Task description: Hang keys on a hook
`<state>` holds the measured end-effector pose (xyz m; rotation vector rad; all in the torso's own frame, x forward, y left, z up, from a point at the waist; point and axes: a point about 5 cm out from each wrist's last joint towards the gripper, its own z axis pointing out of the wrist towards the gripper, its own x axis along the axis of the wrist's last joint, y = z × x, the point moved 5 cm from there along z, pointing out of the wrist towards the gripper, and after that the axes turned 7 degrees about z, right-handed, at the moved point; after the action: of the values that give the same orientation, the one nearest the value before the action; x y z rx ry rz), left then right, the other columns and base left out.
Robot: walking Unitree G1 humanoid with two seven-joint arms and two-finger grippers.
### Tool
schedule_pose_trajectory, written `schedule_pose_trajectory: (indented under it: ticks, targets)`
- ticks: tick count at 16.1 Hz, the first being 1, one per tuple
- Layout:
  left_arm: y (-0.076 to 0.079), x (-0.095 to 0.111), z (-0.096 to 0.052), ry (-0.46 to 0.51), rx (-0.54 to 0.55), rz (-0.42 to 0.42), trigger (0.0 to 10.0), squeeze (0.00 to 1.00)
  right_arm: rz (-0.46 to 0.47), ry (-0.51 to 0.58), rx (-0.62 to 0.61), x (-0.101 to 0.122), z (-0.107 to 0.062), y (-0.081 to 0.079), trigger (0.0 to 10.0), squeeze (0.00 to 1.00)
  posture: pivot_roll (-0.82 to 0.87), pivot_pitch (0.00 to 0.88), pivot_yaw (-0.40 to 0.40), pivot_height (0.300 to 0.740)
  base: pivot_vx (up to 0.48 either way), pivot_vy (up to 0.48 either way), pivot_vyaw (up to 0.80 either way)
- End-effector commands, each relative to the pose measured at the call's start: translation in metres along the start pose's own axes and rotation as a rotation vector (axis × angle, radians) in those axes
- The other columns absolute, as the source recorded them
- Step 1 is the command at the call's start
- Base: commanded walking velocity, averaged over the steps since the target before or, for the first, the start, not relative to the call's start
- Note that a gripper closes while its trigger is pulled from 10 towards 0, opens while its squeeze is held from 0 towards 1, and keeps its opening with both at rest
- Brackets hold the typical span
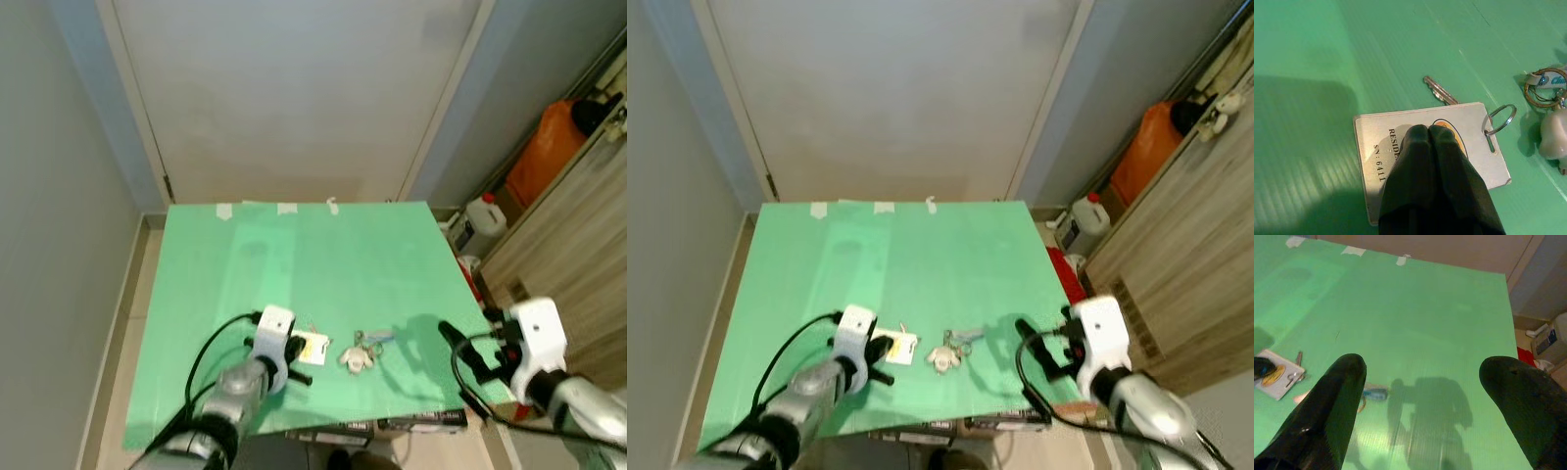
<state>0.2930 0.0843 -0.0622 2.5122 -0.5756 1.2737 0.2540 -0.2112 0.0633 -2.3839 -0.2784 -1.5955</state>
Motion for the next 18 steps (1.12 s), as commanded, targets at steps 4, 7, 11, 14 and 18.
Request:
schedule_pose_trajectory:
  ticks: [4,7,11,14,18]
  targets:
    - [0.000,-0.047,-0.015,-0.102,0.041,-0.047,10.0,0.00,-0.002,-0.008,0.038,-0.004,0.015,-0.006,10.0,0.00,-0.11,0.048,-0.102,0.740,0.000,0.000,0.00]
    - [-0.004,-0.058,-0.024,-0.088,0.071,-0.034,10.0,0.00,-0.002,-0.010,0.046,-0.005,0.023,-0.005,10.0,0.00,-0.07,0.034,-0.106,0.740,0.000,0.000,0.00]
    - [-0.014,-0.064,-0.030,-0.102,0.111,0.026,10.0,0.00,0.000,-0.006,0.054,-0.005,0.029,-0.006,10.0,0.00,-0.06,0.031,-0.109,0.740,0.000,0.000,0.00]
    - [-0.032,-0.012,-0.023,0.047,0.188,0.195,10.0,0.60,0.003,0.003,0.049,-0.006,0.029,-0.005,10.0,0.00,-0.07,0.030,-0.097,0.740,0.000,0.000,0.00]
    - [-0.021,0.029,-0.016,0.172,0.154,0.260,10.0,1.00,0.038,0.041,0.018,-0.003,0.025,0.000,10.0,0.00,-0.10,0.035,-0.078,0.740,0.000,0.000,0.00]
